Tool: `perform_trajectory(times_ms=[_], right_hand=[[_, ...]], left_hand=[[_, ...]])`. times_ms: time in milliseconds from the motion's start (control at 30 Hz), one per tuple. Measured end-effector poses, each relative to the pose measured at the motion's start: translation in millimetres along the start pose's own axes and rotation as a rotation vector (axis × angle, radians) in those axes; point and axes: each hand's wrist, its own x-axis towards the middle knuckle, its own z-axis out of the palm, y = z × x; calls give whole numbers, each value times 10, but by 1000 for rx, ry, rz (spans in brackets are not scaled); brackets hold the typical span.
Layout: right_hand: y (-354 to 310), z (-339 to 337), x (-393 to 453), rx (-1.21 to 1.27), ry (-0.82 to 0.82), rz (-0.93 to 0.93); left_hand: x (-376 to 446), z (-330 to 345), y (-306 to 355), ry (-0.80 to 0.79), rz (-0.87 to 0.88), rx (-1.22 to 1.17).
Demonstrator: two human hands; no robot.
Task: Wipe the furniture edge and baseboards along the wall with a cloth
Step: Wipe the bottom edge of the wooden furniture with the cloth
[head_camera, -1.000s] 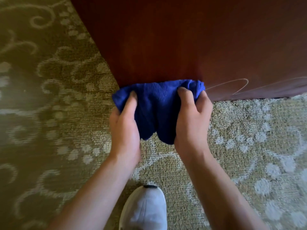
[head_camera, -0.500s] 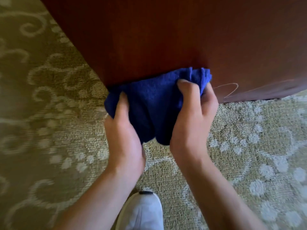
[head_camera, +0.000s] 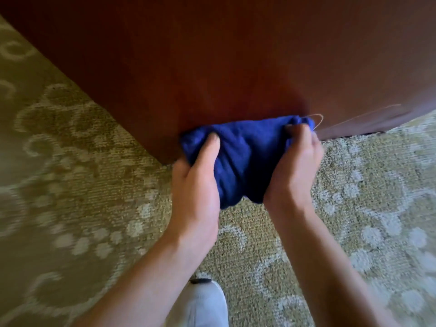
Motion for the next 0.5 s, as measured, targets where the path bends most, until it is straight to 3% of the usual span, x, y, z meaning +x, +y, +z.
perform_trajectory(times_ms=[133, 233, 333, 400, 500], right_hand=[[-8, -37, 34, -9, 61, -167], [305, -81, 175, -190, 87, 52], [347, -130, 294, -412, -2, 291], [189, -138, 244, -386, 42, 188], [-139, -121, 122, -108, 53, -119]], left_hand=[[-56, 91, -42, -77, 46, 92], [155, 48, -240, -28, -110, 226], [257, 94, -364, 77, -214, 344], [114, 166, -275, 64, -110, 294], [-89, 259, -92, -39, 80, 108]])
